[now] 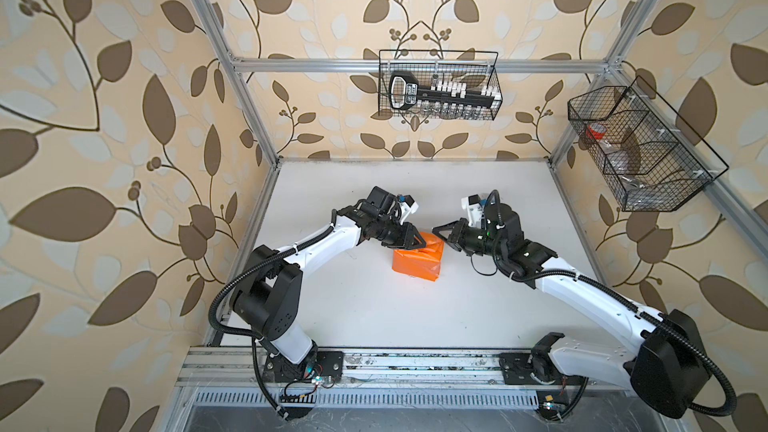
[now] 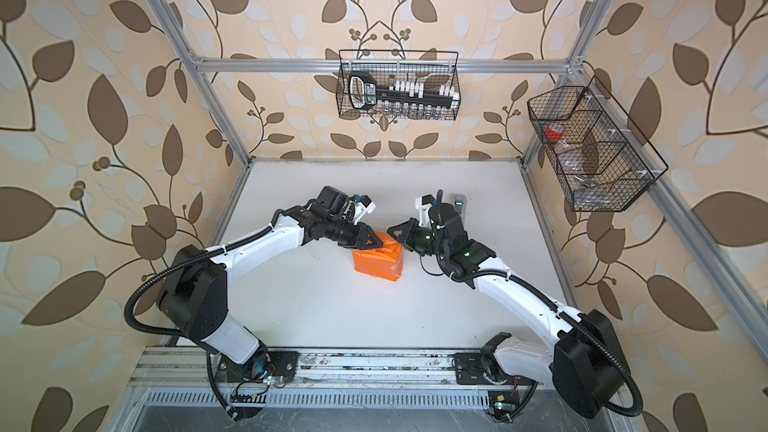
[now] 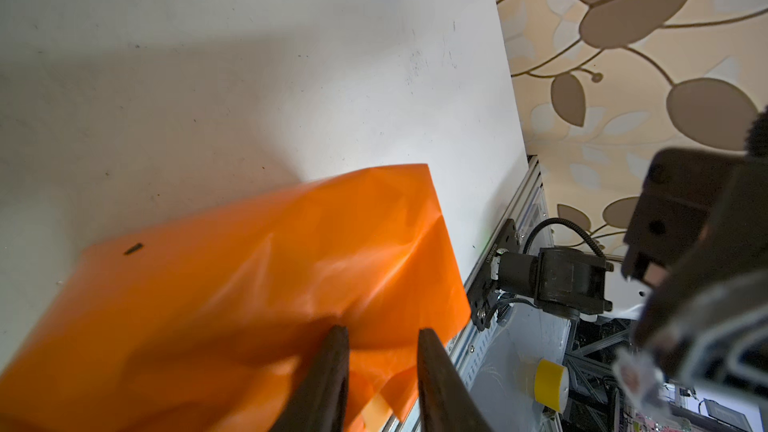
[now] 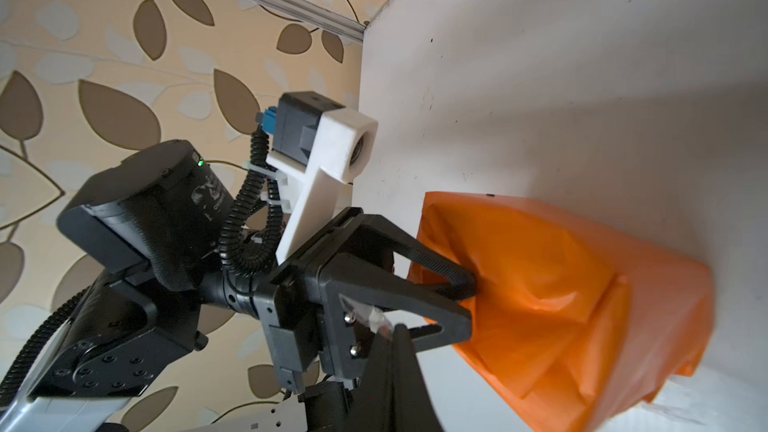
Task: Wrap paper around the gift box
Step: 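Carry the tape strip with the right gripper to the box beside the left gripper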
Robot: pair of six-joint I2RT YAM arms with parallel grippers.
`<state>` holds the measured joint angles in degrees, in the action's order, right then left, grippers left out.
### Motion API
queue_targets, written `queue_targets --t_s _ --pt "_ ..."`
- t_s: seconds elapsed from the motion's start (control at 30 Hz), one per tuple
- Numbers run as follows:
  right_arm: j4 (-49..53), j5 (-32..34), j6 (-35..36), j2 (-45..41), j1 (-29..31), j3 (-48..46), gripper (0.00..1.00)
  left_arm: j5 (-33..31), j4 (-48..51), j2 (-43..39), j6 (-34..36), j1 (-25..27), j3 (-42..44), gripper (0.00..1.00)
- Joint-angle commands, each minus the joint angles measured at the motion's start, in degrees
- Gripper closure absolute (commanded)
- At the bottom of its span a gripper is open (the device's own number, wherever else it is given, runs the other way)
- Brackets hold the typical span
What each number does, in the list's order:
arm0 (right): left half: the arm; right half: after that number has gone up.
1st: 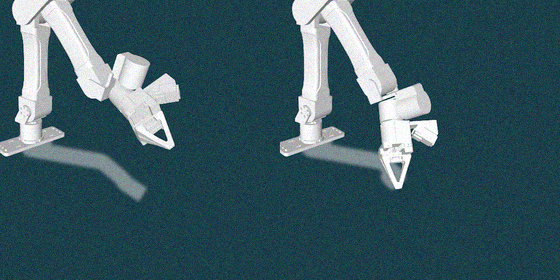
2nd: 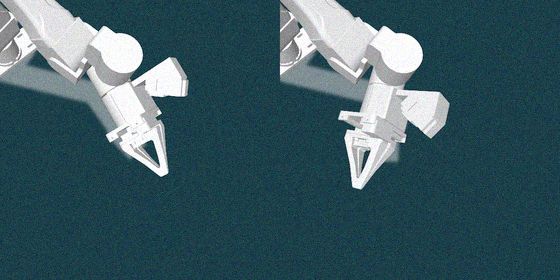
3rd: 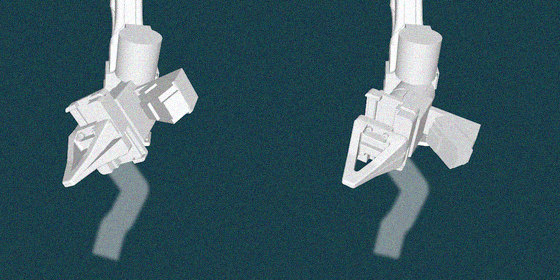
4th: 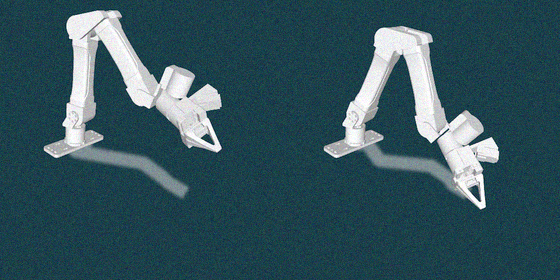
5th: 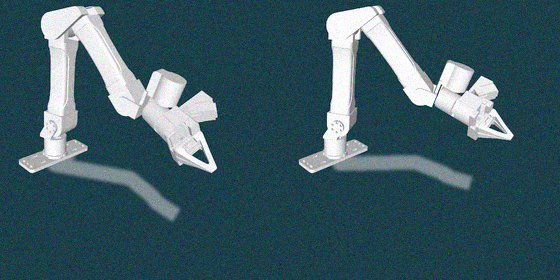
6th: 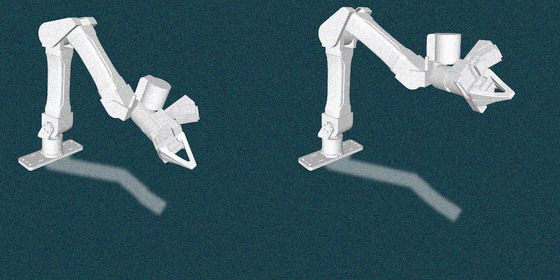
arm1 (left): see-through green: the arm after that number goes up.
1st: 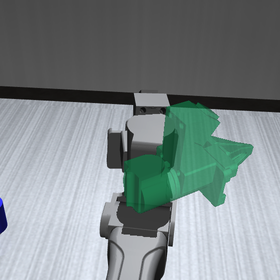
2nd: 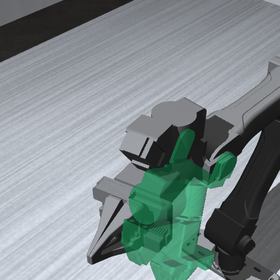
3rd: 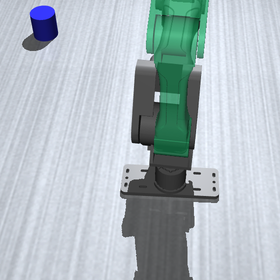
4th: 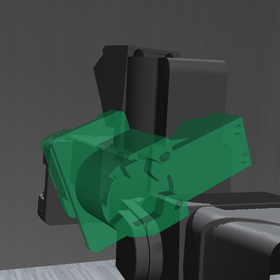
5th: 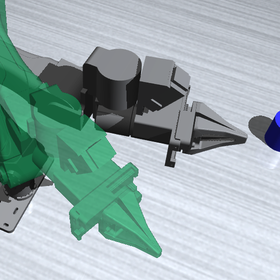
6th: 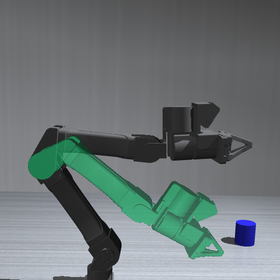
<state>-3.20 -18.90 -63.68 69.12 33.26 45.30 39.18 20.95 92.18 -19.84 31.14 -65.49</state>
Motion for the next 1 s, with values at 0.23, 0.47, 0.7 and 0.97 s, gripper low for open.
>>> queue_targets --t_s 0.23,0.47,0.7,0.97 --pt "-17.5 8.24 -15.71 0.5 2.53 -8.91 0.92 -5.45 3.2 -0.76 -4.6 0.93 4.92 0.73" --pt "-17.98 9.53 -17.25 1.62 3.66 -9.77 0.91 -6.57 3.15 -1.48 -5.23 0.92 5.51 0.74" --pt "-19.95 10.97 -19.56 2.54 5.06 -12.42 0.91 -6.54 1.37 -1.54 -6.97 0.88 6.21 0.75" --pt "-21.65 10.91 -20.87 4.11 5.58 -15.42 0.91 -6.99 0.8 -2.13 -7.98 0.9 6.98 0.75"
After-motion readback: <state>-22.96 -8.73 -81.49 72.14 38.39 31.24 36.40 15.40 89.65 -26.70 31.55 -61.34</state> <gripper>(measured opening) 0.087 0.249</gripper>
